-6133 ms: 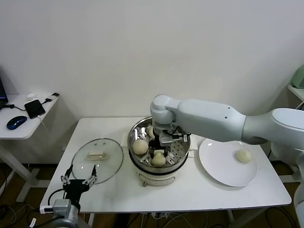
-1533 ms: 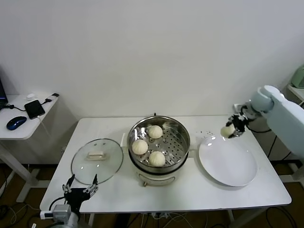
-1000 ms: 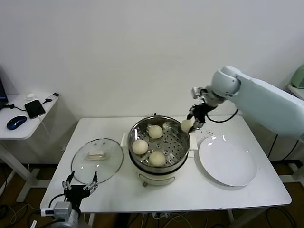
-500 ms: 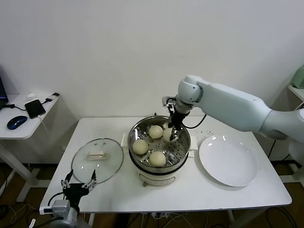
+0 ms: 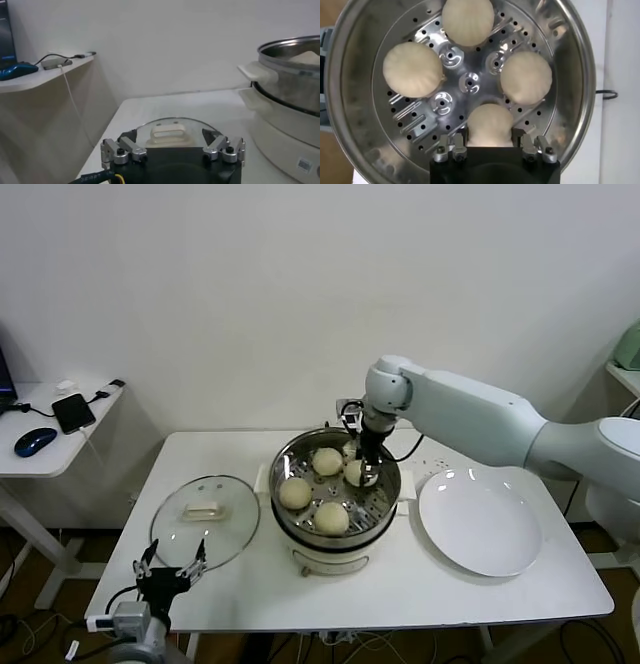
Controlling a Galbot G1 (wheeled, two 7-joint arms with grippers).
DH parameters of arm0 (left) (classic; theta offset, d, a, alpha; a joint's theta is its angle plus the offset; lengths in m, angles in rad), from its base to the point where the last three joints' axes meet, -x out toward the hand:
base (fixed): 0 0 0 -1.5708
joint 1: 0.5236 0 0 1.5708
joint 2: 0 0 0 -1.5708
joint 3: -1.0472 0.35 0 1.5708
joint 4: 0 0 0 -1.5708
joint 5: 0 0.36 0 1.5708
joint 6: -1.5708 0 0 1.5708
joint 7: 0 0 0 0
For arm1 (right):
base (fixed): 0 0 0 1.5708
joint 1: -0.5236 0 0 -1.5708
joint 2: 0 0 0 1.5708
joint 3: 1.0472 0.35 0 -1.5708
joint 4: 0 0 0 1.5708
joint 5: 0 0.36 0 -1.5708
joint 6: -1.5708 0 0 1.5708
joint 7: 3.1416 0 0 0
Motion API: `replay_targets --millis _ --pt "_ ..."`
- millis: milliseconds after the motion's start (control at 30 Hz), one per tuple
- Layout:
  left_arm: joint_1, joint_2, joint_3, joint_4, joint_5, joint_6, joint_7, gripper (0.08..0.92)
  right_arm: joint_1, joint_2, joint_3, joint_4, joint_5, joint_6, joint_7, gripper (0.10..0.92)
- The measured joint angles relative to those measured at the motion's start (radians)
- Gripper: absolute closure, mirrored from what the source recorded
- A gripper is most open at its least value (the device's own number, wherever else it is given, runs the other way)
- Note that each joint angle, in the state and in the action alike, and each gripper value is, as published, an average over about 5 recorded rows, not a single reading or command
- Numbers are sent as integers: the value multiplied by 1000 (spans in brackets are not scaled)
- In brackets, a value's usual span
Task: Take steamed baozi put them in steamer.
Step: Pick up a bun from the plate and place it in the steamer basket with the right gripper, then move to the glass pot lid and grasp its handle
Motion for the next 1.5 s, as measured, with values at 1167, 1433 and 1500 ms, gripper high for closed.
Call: replay_targets --millis 1167,1433,1500 --pt "-7 0 25 -33 -71 -71 -21 177 -237 -274 509 223 111 75 144 202" --pt "-18 0 37 -18 -57 -120 -31 177 -550 -353 909 358 180 185 303 203" --pt "-22 0 38 -18 -53 -131 -35 177 -642 -350 1013 388 197 218 361 202"
